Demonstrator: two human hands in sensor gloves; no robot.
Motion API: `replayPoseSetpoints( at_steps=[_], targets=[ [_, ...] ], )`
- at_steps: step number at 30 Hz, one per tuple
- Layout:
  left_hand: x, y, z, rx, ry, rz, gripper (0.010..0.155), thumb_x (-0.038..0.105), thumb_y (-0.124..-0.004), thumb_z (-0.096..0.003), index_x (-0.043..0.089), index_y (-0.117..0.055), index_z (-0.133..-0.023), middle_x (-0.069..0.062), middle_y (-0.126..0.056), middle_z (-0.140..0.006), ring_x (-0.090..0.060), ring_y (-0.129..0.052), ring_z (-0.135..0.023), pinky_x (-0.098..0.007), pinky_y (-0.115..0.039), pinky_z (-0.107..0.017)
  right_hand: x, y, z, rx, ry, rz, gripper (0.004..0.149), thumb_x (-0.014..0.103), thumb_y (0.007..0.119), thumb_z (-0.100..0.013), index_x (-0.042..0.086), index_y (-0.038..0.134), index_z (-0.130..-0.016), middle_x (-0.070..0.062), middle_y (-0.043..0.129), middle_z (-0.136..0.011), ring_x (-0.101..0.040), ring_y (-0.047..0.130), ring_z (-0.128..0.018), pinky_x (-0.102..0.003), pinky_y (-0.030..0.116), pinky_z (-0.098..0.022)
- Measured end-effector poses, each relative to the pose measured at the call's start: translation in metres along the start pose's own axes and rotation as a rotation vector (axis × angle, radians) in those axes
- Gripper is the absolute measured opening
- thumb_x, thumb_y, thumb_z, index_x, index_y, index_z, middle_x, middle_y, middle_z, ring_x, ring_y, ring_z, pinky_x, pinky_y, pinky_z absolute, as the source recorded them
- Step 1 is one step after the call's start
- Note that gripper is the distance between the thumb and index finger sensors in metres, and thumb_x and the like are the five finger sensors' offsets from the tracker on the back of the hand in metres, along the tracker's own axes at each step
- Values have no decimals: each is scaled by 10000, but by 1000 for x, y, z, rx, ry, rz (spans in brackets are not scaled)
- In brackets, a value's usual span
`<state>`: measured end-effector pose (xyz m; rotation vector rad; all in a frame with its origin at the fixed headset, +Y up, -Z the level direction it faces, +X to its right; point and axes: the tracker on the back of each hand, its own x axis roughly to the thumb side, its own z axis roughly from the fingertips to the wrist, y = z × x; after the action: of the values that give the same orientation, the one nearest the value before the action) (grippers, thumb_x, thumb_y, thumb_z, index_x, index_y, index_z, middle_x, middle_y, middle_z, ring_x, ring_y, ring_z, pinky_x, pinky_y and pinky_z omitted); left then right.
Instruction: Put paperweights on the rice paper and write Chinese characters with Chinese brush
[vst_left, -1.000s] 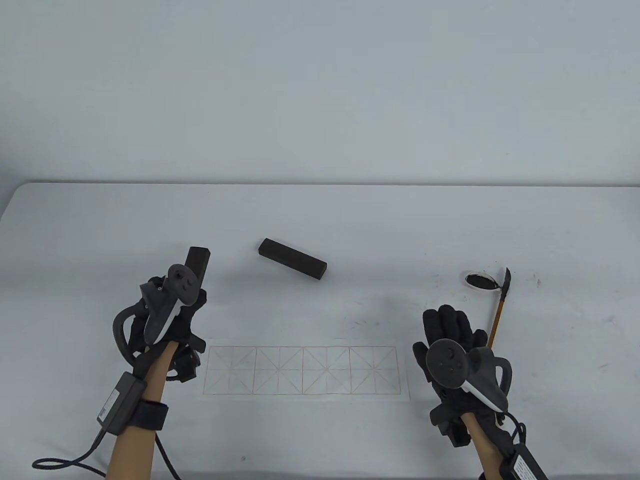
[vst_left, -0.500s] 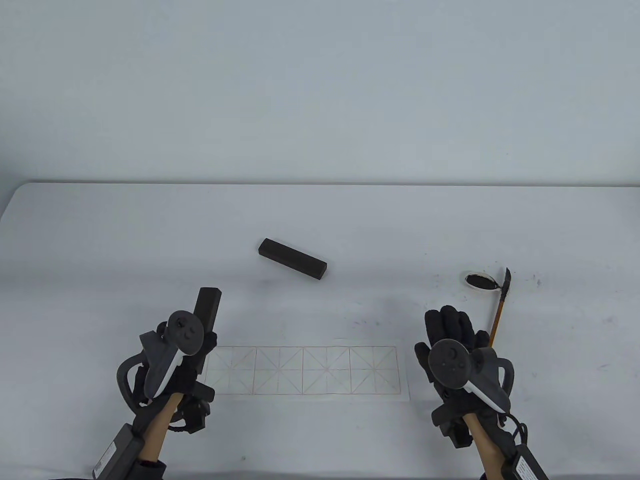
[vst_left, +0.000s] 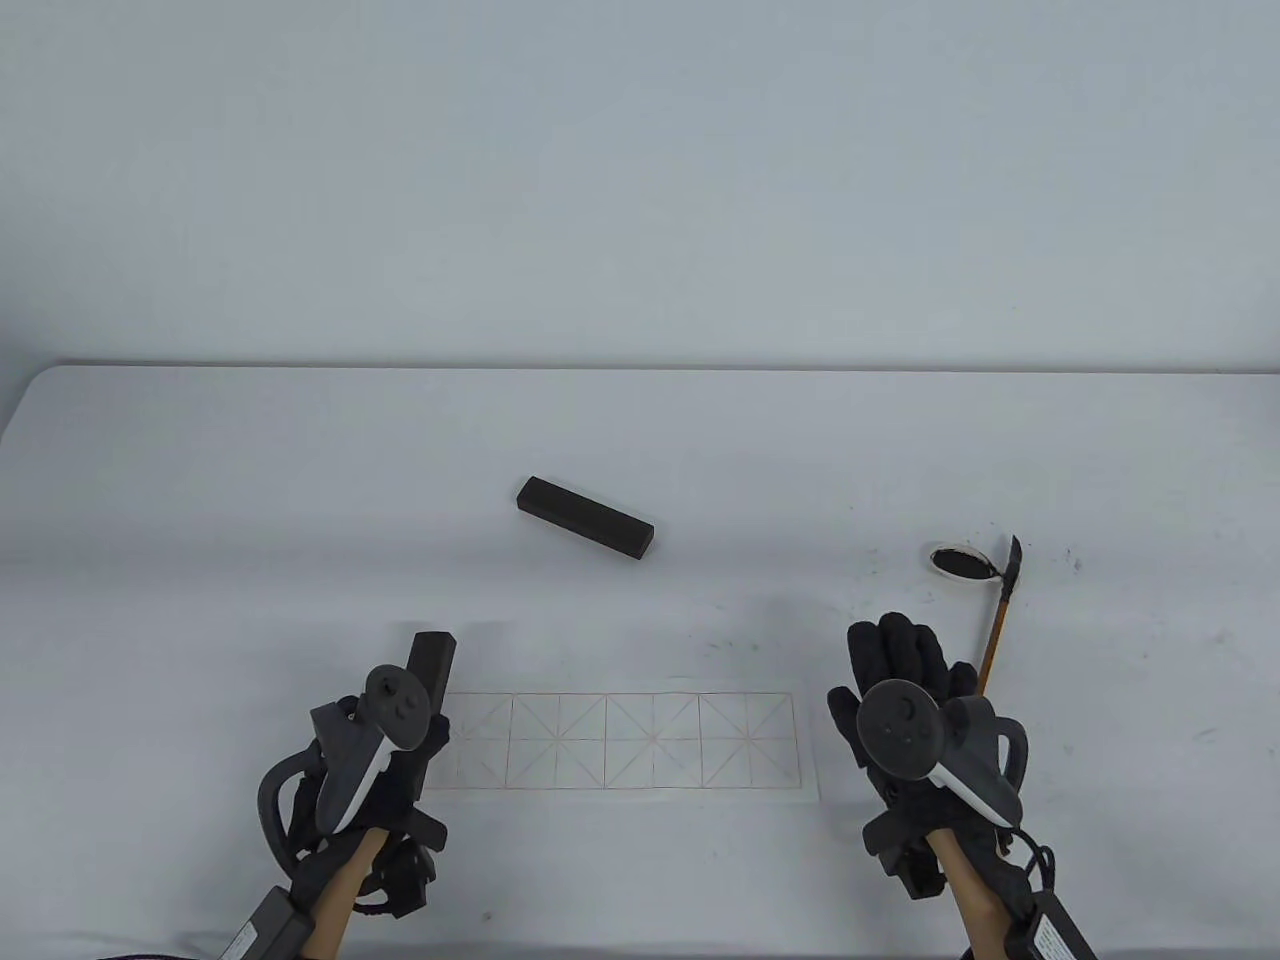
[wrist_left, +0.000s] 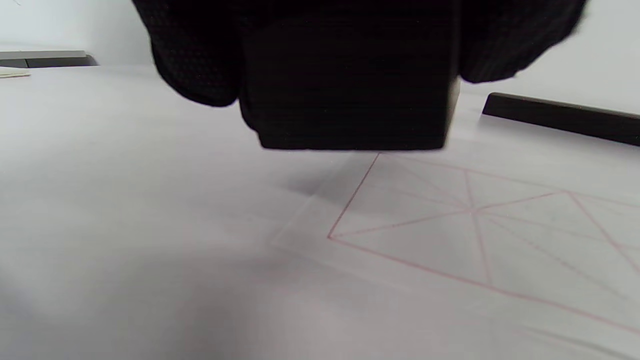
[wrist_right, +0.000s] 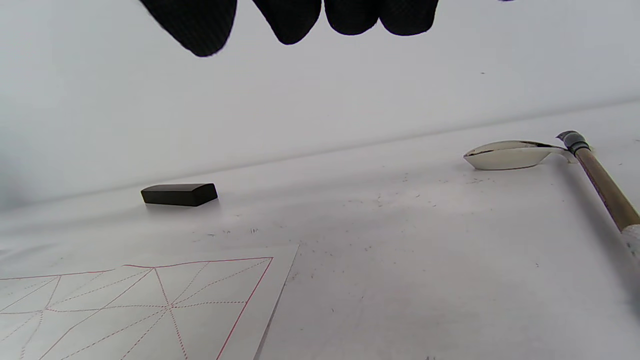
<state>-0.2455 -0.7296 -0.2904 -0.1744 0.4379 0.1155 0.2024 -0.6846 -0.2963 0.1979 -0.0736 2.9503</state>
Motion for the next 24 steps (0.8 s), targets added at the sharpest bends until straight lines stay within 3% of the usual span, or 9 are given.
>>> replayPoseSetpoints(
  at_steps=[11,24],
  targets=[
    [-11,-13,-11,0,78,-77,750,647,-671,-451,187,-680,-1043,-55,-779,-916,-112,-911,-683,-399,-759,-691,0,0,0,9,3,-2,663,364,626,-588,47,390,-1121,-292,295,-1144,-530,357,-1032,-778,365,-634],
    [-9,-22,-12,1,85,-123,750,649,-667,-450,191,-668,-1044,-48,-772,-919,-112,-927,-671,-388,-771,-677,2,1,0,30,8,9,669,366,626,-588,42,384,-1121,-291,296,-1144,-529,361,-1031,-777,367,-634]
  ],
)
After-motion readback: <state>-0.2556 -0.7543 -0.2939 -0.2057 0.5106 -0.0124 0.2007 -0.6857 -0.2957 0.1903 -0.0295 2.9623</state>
